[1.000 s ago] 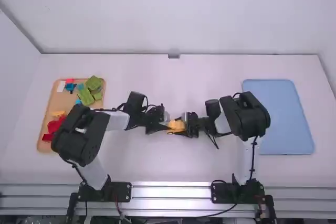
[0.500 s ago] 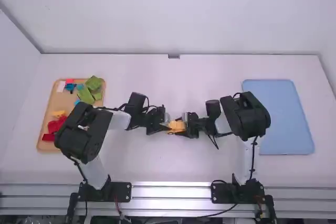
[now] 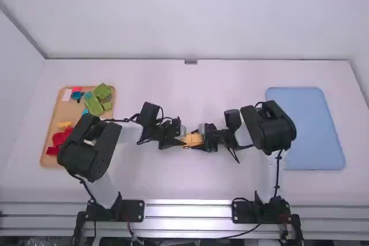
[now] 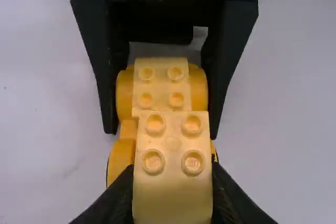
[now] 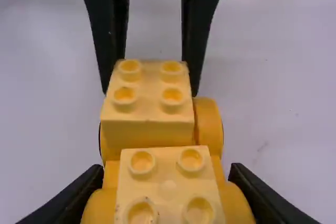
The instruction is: Assemble lego blocks to make yellow taxi
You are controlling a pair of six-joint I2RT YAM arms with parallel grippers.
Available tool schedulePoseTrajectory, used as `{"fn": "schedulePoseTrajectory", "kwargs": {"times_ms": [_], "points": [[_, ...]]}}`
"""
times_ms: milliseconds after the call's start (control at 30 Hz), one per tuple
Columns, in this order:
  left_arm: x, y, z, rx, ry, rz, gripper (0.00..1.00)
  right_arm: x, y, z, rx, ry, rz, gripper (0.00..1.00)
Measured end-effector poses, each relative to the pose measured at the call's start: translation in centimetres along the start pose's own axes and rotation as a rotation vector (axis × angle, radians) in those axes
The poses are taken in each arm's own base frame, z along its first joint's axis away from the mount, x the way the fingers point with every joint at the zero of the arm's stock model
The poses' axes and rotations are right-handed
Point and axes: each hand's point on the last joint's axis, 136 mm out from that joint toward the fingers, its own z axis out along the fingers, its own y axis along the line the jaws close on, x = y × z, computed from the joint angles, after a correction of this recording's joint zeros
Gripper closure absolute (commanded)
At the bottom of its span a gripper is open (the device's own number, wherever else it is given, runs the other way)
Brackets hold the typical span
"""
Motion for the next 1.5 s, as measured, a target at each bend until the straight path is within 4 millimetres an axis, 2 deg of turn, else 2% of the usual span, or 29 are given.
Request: {"fn": "schedulePoseTrajectory", "kwargs": {"times_ms": [167,433,633,733,800,833,933,1300,1500], "points": [[-0.1,0.2,0.0,-0.009,0.001,0.014,0.79,0.0,-0.1,0.0,0.001,0.0,-0.004,0.51],[-0.3,0.5,0.3,-0.024,0.01,0.031,0.78,0.0,-0.1,-0.1,0.004,0.0,0.0,0.52],[-0.2,0.5,0.4,-0.026,0.015,0.009,0.69,0.0,-0.2,-0.1,0.007,-0.001,-0.005,0.51],[-0.3,0.5,0.4,-0.028,0.017,0.015,0.52,0.0,-0.3,-0.1,0.009,0.001,-0.005,0.51],[-0.4,0.4,0.5,-0.029,0.02,0.02,0.45,0.0,-0.2,-0.1,0.009,0.001,-0.005,0.51],[-0.5,0.4,0.6,-0.029,0.021,0.025,0.37,0.0,-0.2,-0.1,0.009,0.001,-0.004,0.51],[-0.3,0.5,0.6,-0.034,0.035,0.025,0.33,0.0,-0.2,-0.1,0.008,0.001,-0.007,0.51],[-0.5,1.1,0.6,-0.061,0.031,0.048,0.52,0.1,-0.5,-0.2,0.02,0.007,-0.005,0.51],[-0.8,1.3,0.5,-0.055,0.036,0.035,0.78,0.0,-0.4,-0.1,0.015,0.005,-0.009,0.51]]}}
